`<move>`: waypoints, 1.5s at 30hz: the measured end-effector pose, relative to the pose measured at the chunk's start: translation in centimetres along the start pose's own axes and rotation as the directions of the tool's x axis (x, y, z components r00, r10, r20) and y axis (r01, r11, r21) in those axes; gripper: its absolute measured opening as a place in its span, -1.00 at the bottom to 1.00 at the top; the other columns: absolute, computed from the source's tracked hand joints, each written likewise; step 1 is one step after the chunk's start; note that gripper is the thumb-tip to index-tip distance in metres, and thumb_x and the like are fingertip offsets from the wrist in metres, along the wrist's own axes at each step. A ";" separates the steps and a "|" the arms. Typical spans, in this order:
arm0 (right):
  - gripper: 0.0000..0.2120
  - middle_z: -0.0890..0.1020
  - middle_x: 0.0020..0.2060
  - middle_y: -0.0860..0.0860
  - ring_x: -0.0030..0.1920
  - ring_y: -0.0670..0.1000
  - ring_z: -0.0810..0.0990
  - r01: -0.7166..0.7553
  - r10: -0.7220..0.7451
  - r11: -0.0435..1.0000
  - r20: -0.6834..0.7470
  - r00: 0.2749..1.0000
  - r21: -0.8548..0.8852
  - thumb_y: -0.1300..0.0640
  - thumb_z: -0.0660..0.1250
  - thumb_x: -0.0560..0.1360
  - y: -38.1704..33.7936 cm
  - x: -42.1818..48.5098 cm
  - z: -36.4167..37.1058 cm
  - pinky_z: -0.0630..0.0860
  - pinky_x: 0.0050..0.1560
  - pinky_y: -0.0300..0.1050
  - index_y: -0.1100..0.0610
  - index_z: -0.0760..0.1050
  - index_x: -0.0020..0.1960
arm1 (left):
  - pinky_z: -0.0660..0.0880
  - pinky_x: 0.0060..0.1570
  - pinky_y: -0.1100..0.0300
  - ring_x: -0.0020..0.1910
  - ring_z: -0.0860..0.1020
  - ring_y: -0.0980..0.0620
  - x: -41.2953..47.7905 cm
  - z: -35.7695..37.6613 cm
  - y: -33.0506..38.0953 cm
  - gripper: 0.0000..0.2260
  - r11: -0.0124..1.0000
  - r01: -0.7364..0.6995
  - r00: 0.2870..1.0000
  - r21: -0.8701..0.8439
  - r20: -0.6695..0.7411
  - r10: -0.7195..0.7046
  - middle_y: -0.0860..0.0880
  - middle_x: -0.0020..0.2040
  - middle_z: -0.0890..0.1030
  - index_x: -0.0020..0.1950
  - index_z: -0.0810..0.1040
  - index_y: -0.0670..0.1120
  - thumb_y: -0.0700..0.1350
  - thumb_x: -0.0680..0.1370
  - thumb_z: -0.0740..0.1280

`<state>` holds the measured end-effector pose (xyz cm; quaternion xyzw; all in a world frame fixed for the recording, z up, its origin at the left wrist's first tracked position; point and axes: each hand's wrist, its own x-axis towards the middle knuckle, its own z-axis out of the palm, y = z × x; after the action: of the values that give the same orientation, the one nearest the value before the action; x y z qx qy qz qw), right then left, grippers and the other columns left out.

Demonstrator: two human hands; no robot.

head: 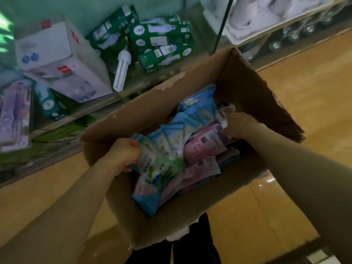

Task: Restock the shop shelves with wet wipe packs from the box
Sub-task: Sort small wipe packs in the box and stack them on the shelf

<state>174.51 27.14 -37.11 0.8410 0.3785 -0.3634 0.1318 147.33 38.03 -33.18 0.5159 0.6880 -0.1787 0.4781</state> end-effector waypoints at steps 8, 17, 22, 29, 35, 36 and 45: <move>-0.11 0.20 0.46 0.22 0.41 0.25 0.28 -0.068 0.063 0.991 0.046 0.997 0.112 0.04 0.41 0.47 1.8 4.6 4.3 0.36 0.34 0.10 0.12 -0.12 0.55 | 0.44 -0.36 0.17 0.14 0.52 -0.13 2.0 1.8 -1.7 -0.74 0.994 0.009 1.000 -0.112 -0.002 -0.009 -0.16 0.22 0.51 0.27 0.50 -0.06 -0.19 0.58 0.27; -0.69 0.57 0.10 0.11 0.05 0.11 0.56 -0.004 0.007 0.999 0.067 0.998 -0.043 0.02 0.29 0.54 1.6 2.7 1.3 0.48 -0.06 -0.07 0.14 0.45 0.23 | 0.50 -0.24 0.16 -0.18 0.55 0.03 0.0 3.7 -0.6 -0.84 0.952 -0.120 0.992 -0.280 0.003 0.126 -0.05 -0.10 0.56 0.14 0.55 -0.07 -0.20 0.58 0.28; -0.77 0.59 0.02 0.02 0.05 0.00 0.60 0.034 -0.377 0.758 0.394 0.838 0.652 0.31 0.26 0.53 -3.1 -5.1 0.1 0.55 0.11 -0.09 0.05 0.42 0.11 | 0.54 -0.04 0.08 0.04 0.58 -0.02 -2.2 5.4 0.3 -0.86 0.917 -0.047 0.953 -0.396 0.257 0.160 -0.05 0.05 0.62 0.07 0.59 -0.02 -0.11 0.52 0.39; -0.49 0.56 0.21 0.04 0.17 0.04 0.57 -0.009 -0.439 0.683 0.421 0.793 0.730 0.13 0.46 0.44 -7.6 -4.9 3.5 0.50 0.25 0.01 0.14 0.42 0.34 | 0.57 -0.14 0.03 -0.01 0.66 -0.09 -1.3 5.4 -1.3 -0.69 0.681 0.072 0.961 -0.729 0.232 0.147 -0.10 0.02 0.69 0.24 0.54 -0.03 -0.23 0.52 0.36; -0.63 0.48 0.25 0.15 0.23 0.13 0.48 0.355 -0.392 0.908 0.149 0.908 0.222 0.18 0.28 0.55 -7.5 -2.7 3.8 0.46 0.14 -0.10 0.20 0.41 0.34 | 0.58 -0.10 -0.02 -0.03 0.63 -0.12 -0.3 4.9 -1.9 -0.57 0.637 -0.052 0.999 -0.769 -0.037 0.037 -0.14 0.09 0.63 0.35 0.47 -0.06 -0.22 0.49 0.41; -0.57 0.39 0.32 0.18 0.31 0.18 0.40 0.379 -0.375 0.925 0.106 0.921 -0.015 0.17 0.26 0.55 -6.8 -2.2 4.2 0.40 0.25 0.01 0.19 0.33 0.40 | 0.57 -0.16 0.04 -0.06 0.62 -0.09 -0.1 4.5 -1.9 -0.56 0.637 -0.068 0.997 -0.768 -0.072 0.020 -0.13 0.10 0.62 0.36 0.46 -0.06 -0.22 0.50 0.41; -0.69 0.50 0.24 0.12 0.21 0.12 0.51 0.187 -0.194 0.908 0.022 0.981 -0.376 0.14 0.17 0.61 -2.0 1.2 4.1 0.48 0.15 -0.01 0.14 0.41 0.33 | 0.50 -0.19 0.09 -0.05 0.59 -0.04 0.8 0.5 -2.5 -0.56 0.700 -0.125 0.987 -0.703 -0.161 0.014 -0.10 0.17 0.60 0.38 0.44 -0.06 -0.21 0.52 0.38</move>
<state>171.55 27.12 -40.72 0.7621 0.5223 -0.2886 0.2514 145.38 37.15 -34.70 0.3287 0.7161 0.1562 0.5957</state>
